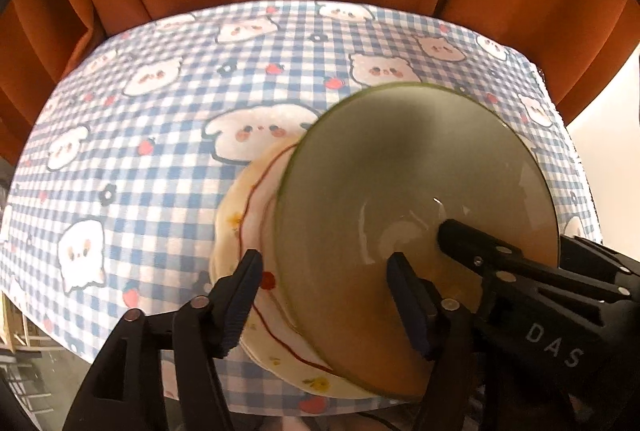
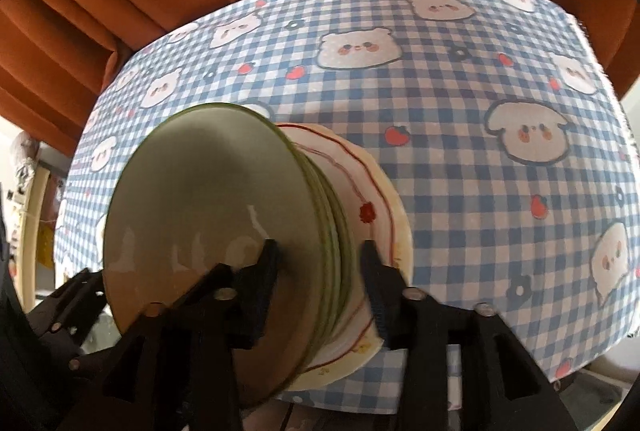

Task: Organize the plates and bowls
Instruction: 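Lower the bowls onto the red-pattern plate and open both tools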

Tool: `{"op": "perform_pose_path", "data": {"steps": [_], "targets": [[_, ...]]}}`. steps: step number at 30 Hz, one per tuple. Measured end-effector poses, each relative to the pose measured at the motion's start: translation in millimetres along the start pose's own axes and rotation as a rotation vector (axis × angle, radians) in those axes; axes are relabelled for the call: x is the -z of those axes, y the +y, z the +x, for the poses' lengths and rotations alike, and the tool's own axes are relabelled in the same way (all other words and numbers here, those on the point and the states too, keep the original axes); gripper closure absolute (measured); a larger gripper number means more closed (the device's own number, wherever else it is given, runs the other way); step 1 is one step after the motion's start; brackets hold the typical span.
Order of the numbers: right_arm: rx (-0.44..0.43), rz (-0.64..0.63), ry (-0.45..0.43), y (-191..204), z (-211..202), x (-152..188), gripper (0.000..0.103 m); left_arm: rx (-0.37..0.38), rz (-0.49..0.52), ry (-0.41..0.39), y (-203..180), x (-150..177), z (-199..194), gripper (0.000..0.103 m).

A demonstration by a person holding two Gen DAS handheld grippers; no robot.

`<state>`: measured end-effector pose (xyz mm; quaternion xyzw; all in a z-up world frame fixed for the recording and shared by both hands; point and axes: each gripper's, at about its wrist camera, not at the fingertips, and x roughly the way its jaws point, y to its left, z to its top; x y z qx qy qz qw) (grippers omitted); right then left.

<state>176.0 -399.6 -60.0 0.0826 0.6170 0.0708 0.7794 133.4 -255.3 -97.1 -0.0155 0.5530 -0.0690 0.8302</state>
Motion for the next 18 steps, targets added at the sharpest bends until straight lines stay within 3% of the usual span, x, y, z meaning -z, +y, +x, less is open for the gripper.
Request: {"op": "perform_pose_path", "data": {"steps": [3, 9, 18], "targets": [[0.017, 0.017, -0.035, -2, -10, 6, 0.043, 0.0, 0.019, -0.039, 3, 0, -6, 0.024], [0.056, 0.022, -0.127, 7, -34, 13, 0.04, 0.011, 0.051, -0.145, 15, 1, -28, 0.023], [0.155, 0.026, -0.325, 55, -71, 33, 0.031, 0.006, 0.047, -0.288, 65, 11, -57, 0.019]]}}
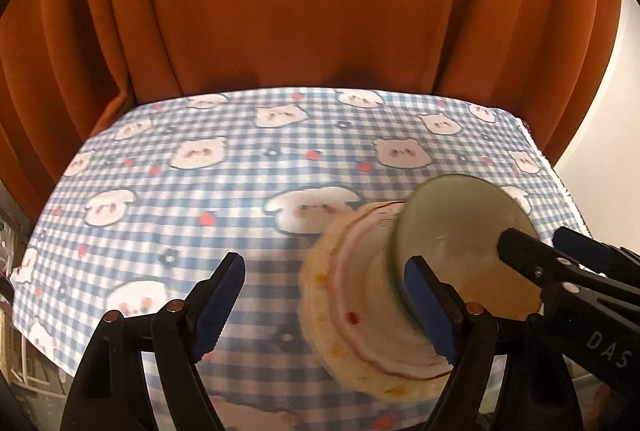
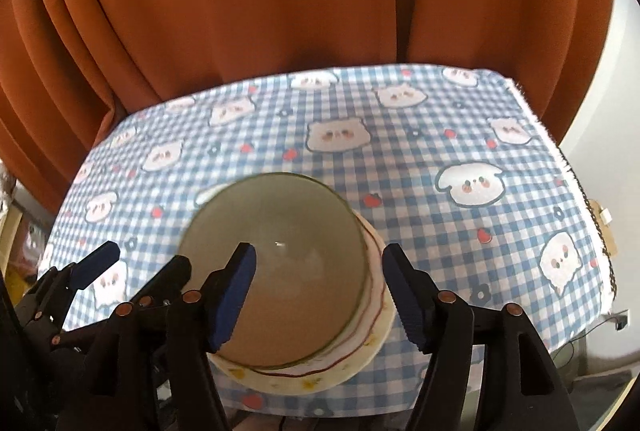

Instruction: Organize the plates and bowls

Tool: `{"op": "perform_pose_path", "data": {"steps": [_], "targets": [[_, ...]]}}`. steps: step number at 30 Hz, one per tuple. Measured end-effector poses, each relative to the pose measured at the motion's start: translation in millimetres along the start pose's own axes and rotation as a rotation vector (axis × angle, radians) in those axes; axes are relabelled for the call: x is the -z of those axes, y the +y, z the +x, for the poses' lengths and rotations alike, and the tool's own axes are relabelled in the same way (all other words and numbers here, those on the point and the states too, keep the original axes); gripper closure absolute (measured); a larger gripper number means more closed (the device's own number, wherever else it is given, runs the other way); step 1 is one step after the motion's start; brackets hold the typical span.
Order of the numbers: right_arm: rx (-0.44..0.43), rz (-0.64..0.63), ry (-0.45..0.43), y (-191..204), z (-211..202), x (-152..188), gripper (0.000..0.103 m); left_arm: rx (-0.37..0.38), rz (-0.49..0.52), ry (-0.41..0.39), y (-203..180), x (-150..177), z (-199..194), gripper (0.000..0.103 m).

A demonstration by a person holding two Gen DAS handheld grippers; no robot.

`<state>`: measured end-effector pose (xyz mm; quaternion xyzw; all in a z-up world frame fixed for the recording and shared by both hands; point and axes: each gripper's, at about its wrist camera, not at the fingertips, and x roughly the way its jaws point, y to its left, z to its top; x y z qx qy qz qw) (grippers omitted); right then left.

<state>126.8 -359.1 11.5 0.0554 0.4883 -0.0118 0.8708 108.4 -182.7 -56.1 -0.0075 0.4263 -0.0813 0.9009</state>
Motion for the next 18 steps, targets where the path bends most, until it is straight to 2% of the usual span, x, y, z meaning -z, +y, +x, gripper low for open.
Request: {"op": "perform_pose_path", "data": {"steps": [4, 6, 9, 12, 18], "targets": [[0.006, 0.02, -0.023, 26, -9, 10, 0.031, 0.023, -0.007, -0.026, 31, 12, -16, 0.015], [-0.002, 0.027, -0.061, 41, -18, 17, 0.03, 0.034, -0.008, -0.051, 49, 19, -24, 0.013], [-0.014, 0.022, -0.093, 64, -24, 28, 0.028, -0.031, 0.015, -0.092, 70, 33, -36, 0.004], [-0.013, 0.012, -0.105, 91, -24, 40, 0.027, -0.076, 0.059, -0.144, 89, 43, -46, 0.002], [-0.002, -0.005, -0.156, 132, -24, 65, 0.026, -0.082, 0.044, -0.138, 133, 58, -48, 0.002]]}}
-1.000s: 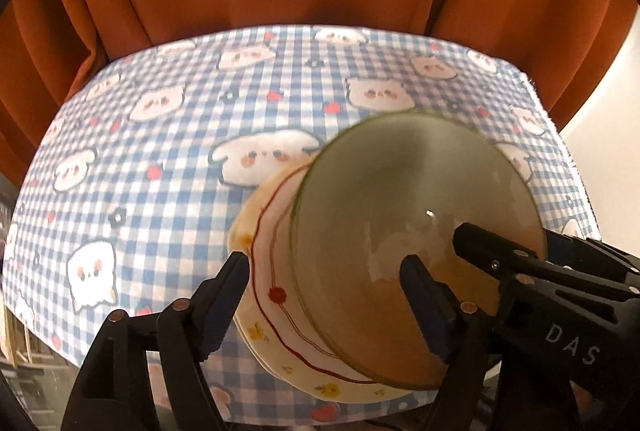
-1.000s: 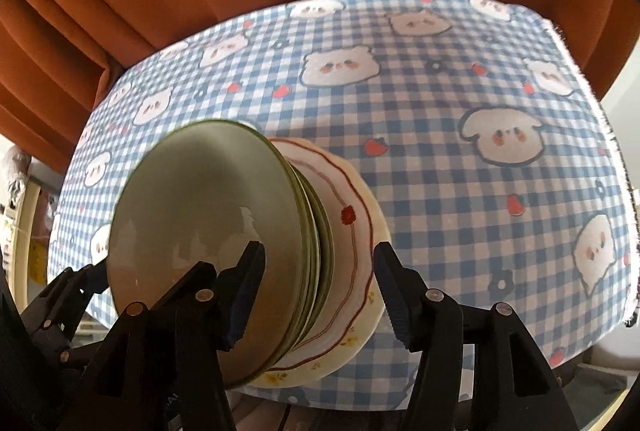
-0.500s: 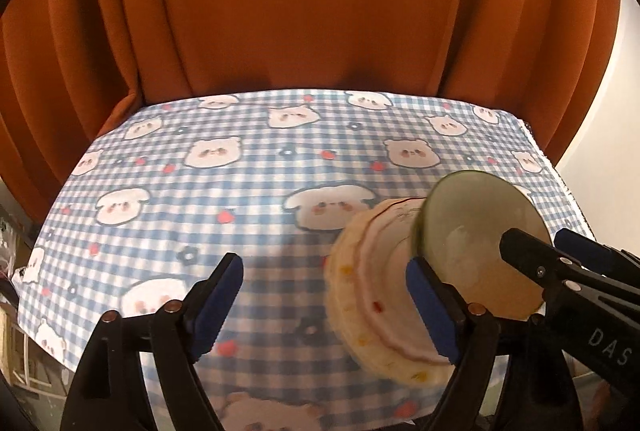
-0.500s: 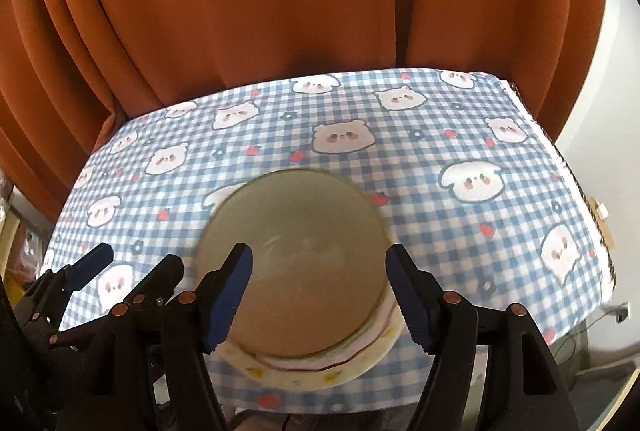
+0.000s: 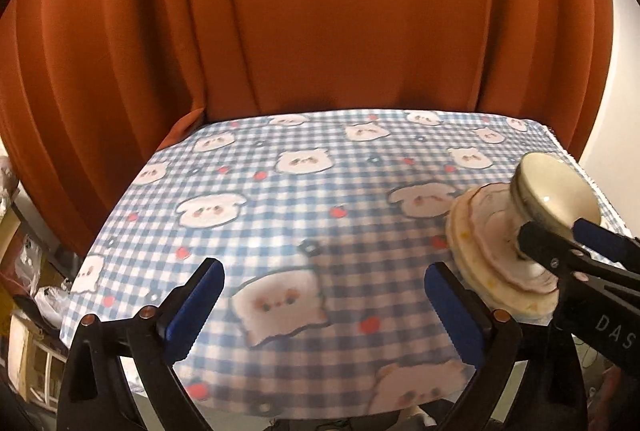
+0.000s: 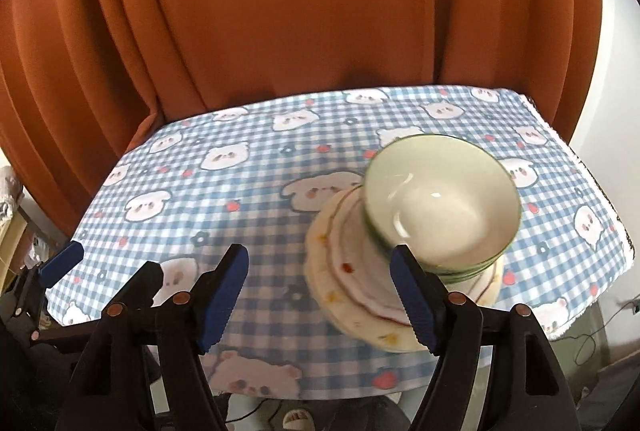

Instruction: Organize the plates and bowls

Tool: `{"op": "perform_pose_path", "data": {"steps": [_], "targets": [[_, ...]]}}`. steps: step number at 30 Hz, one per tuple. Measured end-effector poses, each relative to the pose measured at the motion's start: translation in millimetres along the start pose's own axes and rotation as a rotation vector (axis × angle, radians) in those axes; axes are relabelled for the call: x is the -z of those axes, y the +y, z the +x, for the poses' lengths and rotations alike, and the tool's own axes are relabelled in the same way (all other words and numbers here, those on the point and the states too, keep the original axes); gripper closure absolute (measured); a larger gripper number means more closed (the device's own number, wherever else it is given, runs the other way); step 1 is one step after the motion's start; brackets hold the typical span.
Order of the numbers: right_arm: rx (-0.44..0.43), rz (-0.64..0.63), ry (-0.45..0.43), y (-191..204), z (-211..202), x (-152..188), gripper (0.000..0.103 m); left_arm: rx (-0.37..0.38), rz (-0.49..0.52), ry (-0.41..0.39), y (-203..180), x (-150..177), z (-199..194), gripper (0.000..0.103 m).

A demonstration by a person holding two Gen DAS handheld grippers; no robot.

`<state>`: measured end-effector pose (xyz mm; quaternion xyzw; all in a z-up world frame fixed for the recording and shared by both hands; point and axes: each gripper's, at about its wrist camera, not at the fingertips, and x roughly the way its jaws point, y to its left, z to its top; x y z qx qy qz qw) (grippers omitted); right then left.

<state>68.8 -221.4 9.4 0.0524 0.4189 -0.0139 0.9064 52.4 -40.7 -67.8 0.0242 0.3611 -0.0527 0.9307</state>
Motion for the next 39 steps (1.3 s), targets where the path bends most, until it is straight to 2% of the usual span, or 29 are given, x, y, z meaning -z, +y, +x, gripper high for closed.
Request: {"op": "perform_pose_path", "data": {"steps": [4, 13, 29, 39], "targets": [[0.013, -0.013, -0.04, 19, -4, 14, 0.02, 0.015, -0.011, -0.005, 21, 13, -5, 0.002], [0.034, 0.02, -0.053, 35, -12, 31, 0.01, 0.029, -0.029, -0.003, 41, 22, -10, 0.002], [0.08, 0.012, -0.038, 35, -20, 42, 0.008, 0.044, -0.056, 0.004, 41, 29, -18, 0.002], [0.073, 0.009, -0.05, 32, -27, 46, 0.008, 0.03, -0.051, -0.006, 37, 28, -27, 0.002]]}}
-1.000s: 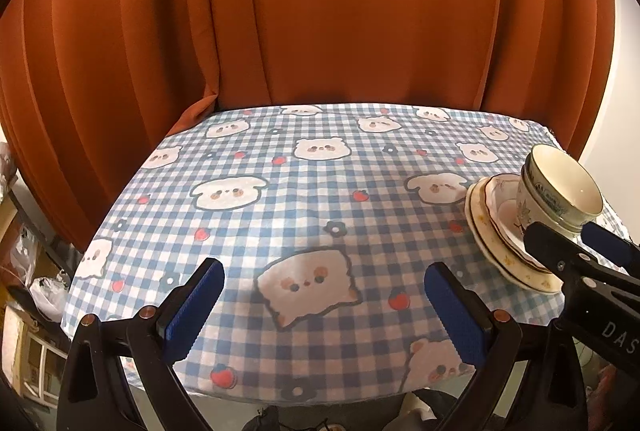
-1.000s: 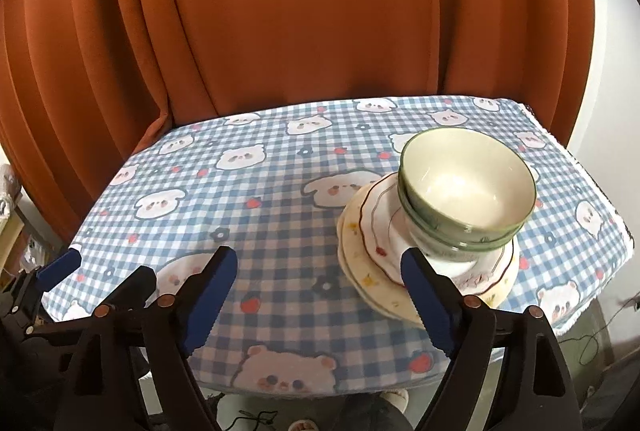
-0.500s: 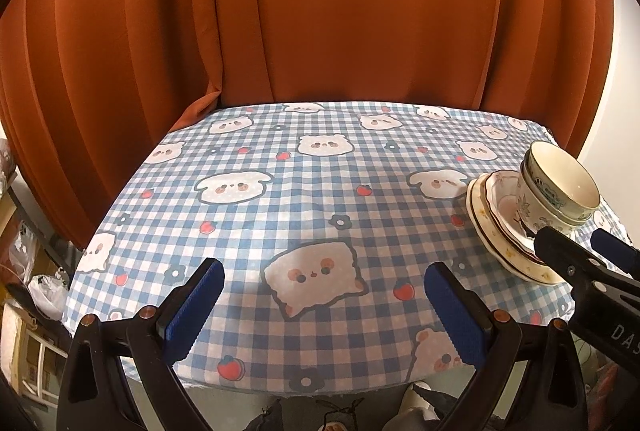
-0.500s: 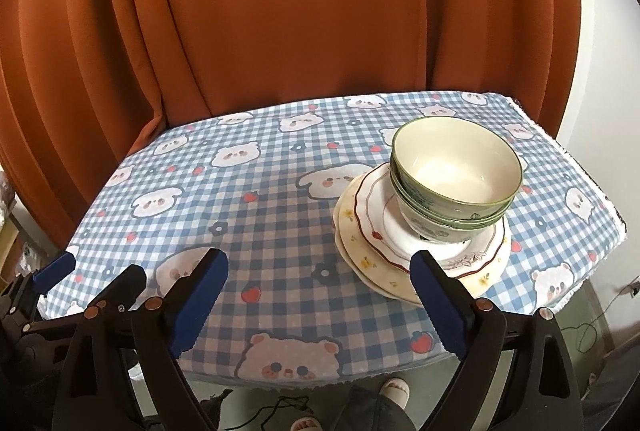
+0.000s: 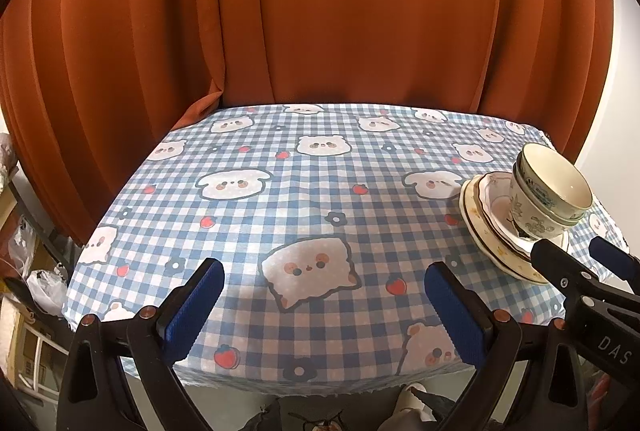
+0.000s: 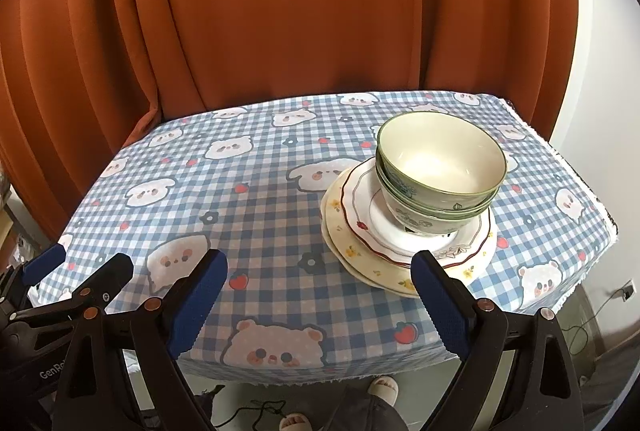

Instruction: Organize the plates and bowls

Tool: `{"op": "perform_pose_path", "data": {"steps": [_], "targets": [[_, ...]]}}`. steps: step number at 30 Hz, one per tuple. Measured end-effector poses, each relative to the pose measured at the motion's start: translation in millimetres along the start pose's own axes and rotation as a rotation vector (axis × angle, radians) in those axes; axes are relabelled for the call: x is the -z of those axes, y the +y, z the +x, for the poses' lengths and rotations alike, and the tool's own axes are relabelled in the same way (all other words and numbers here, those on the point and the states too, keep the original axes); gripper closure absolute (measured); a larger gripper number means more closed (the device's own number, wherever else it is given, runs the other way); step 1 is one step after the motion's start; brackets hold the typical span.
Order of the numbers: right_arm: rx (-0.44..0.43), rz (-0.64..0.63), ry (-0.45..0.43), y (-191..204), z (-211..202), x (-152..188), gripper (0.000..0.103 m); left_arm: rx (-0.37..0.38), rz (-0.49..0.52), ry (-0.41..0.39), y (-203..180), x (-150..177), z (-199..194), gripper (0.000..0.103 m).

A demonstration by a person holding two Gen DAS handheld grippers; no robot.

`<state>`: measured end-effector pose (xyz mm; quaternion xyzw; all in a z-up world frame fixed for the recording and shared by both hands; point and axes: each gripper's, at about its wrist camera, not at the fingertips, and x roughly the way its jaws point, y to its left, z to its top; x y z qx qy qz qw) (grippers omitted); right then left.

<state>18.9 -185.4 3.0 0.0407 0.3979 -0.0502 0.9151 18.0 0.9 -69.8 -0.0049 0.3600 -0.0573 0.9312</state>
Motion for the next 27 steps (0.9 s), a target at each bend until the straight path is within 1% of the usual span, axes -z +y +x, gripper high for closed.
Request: {"op": "perform_pose_path", "data": {"steps": [6, 15, 27], "targets": [[-0.012, -0.018, -0.02, 4, -4, 0, 0.008, -0.014, -0.005, -0.007, 2, 0, -3, 0.002], [-0.03, -0.03, -0.022, 10, -3, -1, 0.008, -0.026, -0.015, -0.012, 8, 0, -3, 0.002], [-0.022, -0.027, -0.017, 14, 1, -2, 0.008, -0.033, 0.002, -0.003, 6, -3, 5, 0.002]]}}
